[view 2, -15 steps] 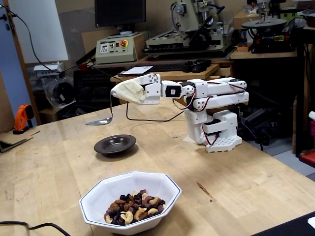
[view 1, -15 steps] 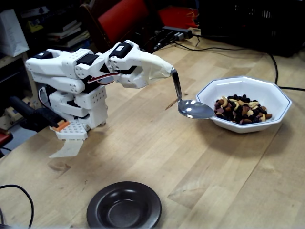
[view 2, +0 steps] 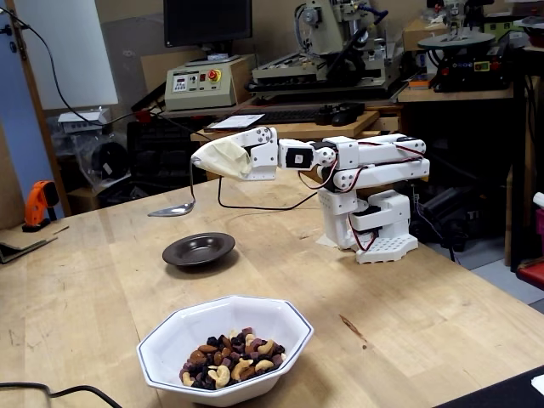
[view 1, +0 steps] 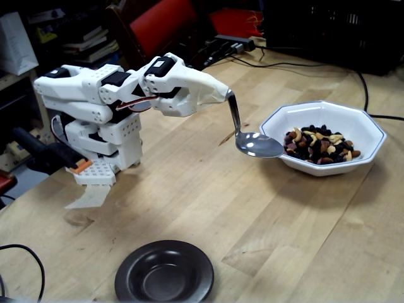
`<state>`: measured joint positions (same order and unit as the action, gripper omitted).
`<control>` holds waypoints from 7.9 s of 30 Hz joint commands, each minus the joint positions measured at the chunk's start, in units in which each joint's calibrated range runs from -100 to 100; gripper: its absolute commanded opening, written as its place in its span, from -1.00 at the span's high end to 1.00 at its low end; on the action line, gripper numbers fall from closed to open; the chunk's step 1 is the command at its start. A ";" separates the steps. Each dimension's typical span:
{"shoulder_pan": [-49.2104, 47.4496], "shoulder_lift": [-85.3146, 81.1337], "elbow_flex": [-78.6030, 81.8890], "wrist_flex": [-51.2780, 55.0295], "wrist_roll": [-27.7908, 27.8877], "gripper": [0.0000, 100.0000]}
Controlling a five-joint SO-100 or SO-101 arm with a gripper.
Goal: Use spoon to transfer food from the white bowl to brown plate
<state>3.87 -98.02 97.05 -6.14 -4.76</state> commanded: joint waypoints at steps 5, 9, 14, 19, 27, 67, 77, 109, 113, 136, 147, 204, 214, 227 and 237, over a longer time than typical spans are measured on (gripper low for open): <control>0.50 0.08 0.47 -0.58 -0.10 0.92; 0.28 0.08 0.47 -0.58 -0.10 0.92; 0.43 0.08 0.47 -0.58 -0.10 0.92; 0.43 0.08 0.47 -0.58 -0.10 0.92; 0.06 0.08 0.47 -0.58 -0.05 0.92; 0.35 0.08 0.29 -0.58 -0.05 0.92; 0.35 0.08 0.20 -0.66 0.10 0.92; -0.16 31.06 -24.66 -3.11 3.76 0.92; -0.16 35.25 -25.28 -10.38 3.76 0.92; -0.16 73.85 -19.53 -53.70 4.20 0.92; -3.42 82.83 -22.54 -58.60 4.30 0.92; -34.39 86.77 -22.45 -58.36 13.72 0.92; -34.39 91.48 -22.98 -58.36 13.72 0.92; -34.16 91.48 -22.63 -58.28 18.66 0.92; -32.98 97.90 -22.98 -58.21 19.10 0.92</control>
<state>-29.85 -2.88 77.10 -63.63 14.24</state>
